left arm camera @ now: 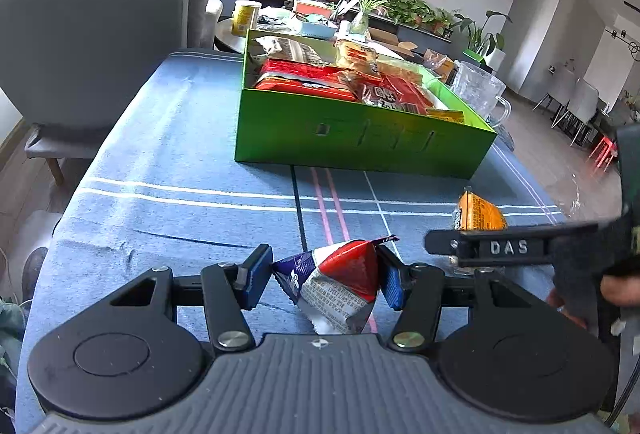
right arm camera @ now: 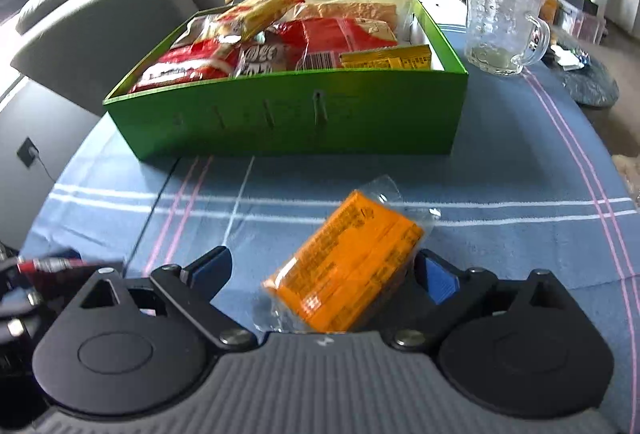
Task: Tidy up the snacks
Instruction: 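Grasp the orange-wrapped bread with the right tool and lift it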
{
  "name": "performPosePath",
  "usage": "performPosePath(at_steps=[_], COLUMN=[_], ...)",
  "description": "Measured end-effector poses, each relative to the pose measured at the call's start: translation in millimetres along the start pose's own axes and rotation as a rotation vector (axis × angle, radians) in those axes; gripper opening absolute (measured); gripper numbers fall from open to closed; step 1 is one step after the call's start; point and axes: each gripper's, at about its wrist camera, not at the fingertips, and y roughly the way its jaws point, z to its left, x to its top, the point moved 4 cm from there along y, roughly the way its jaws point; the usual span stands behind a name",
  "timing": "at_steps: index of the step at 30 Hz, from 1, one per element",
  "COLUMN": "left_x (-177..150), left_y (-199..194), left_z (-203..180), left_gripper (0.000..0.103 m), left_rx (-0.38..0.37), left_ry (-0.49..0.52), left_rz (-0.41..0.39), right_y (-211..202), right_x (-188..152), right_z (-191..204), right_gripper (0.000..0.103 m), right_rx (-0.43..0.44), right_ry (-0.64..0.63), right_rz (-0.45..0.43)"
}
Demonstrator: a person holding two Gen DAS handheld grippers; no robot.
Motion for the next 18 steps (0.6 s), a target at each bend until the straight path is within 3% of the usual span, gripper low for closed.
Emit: performPosePath(at_steps=[6, 18], left_x=[-1, 8], left_y=[-2, -2], left_z=[-2, -13], left_gripper=[0.052, 0.052], left_rx=[-0.002, -0.006], left_ry=[-0.001, 0.022], left_rz=[-0.005, -0.026], right_y=[-7, -38], right_x=[-9, 6], right_z=[-12, -26], right_gripper=[0.08, 0.079], right_rx=[-0.056, 0.035], right_ry=[-0.014, 0.037], right_rz=[-0.052, -0.171])
